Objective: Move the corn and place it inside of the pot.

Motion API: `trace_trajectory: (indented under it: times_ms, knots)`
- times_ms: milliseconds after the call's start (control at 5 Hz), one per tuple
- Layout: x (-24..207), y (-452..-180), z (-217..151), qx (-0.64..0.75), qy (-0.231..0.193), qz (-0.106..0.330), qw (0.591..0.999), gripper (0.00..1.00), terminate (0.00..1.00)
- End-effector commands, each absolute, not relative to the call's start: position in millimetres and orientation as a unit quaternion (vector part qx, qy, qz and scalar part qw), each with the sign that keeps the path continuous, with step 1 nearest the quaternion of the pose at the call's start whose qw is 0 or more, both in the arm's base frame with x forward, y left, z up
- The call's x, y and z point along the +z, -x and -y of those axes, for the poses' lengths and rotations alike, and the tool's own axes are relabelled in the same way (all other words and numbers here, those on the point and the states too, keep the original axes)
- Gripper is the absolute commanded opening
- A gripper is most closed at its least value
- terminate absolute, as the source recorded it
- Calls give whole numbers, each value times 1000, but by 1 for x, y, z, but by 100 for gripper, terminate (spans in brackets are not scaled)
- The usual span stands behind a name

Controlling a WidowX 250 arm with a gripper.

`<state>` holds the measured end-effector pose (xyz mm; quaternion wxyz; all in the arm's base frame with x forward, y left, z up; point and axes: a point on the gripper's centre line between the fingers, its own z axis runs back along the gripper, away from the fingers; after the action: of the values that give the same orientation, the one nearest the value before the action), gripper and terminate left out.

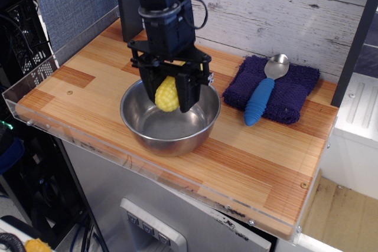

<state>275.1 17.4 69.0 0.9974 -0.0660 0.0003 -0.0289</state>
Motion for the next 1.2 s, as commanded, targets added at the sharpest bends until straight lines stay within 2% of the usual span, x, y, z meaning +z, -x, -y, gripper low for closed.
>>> trace_trajectory:
  times_ms: [0,200,400,600,800,1000]
  knots:
    - [56,-266,-30,-3,50,-34,998,0,0]
    - [42,-267,-35,17,27,-83,996,0,0]
    - [36,-266,-37,30,29,-104,994,0,0]
    - [36,-266,-39,26,38,-108,993,100,0]
    - [42,-267,-37,15,32,-94,995,100,0]
    - [57,-268,-32,-3,36,-59,998,100,0]
